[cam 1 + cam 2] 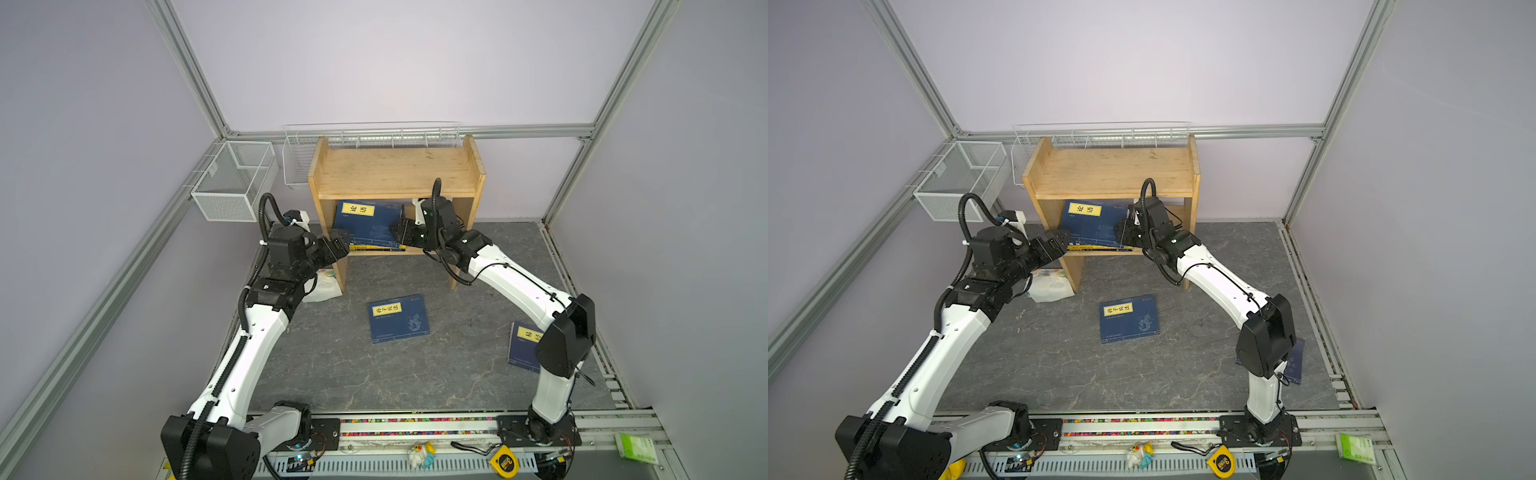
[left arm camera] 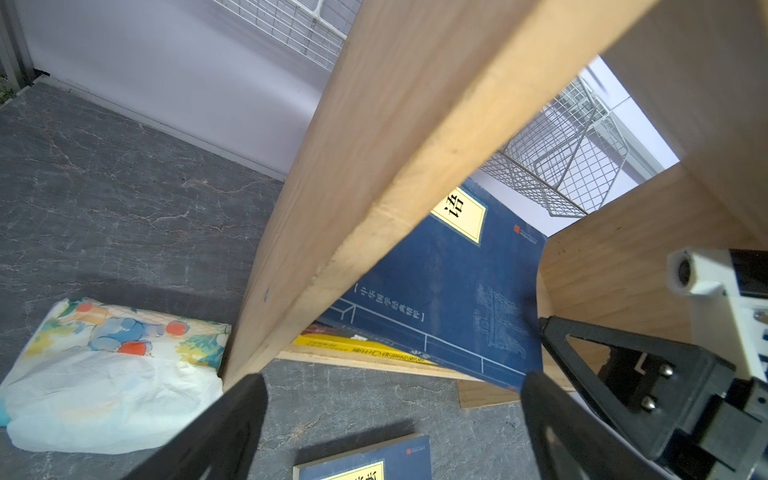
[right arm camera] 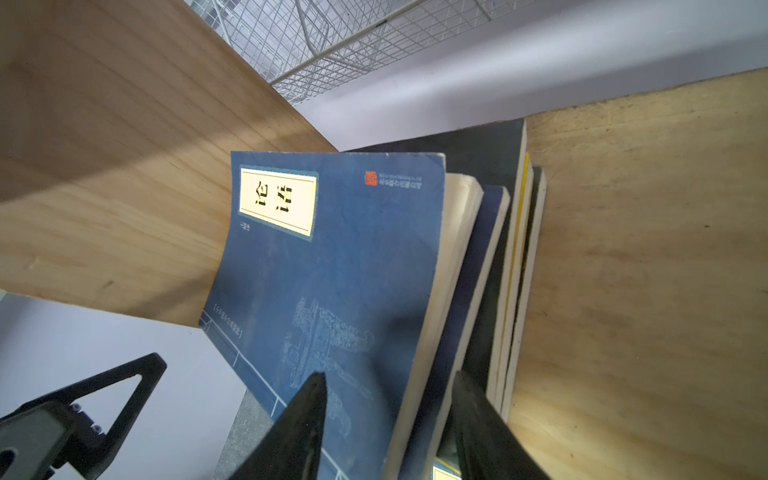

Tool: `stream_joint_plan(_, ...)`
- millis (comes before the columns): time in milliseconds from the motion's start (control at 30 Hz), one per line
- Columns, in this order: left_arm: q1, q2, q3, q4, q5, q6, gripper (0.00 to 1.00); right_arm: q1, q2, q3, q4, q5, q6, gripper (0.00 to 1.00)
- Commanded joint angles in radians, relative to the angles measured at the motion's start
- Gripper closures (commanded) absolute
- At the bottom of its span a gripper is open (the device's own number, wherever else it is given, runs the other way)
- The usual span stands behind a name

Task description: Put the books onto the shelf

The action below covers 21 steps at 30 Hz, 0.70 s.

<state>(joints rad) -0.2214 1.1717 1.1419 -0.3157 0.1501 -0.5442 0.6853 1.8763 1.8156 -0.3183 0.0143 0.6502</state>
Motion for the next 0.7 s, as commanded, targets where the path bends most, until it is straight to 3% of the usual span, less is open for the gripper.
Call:
stream_joint_plan(0,0.010,-0.019,0.007,0.000,-0.011,0.016,0.04,-0.005,0.041,0.037,0.018,0.004,0.010,0.49)
stream_joint_plan(667,0.014,-0.021,-0.004,0.020,-0.003,0.010,0.04,0.005,0.029,0.031,-0.041,0.088,-0.014,0.48)
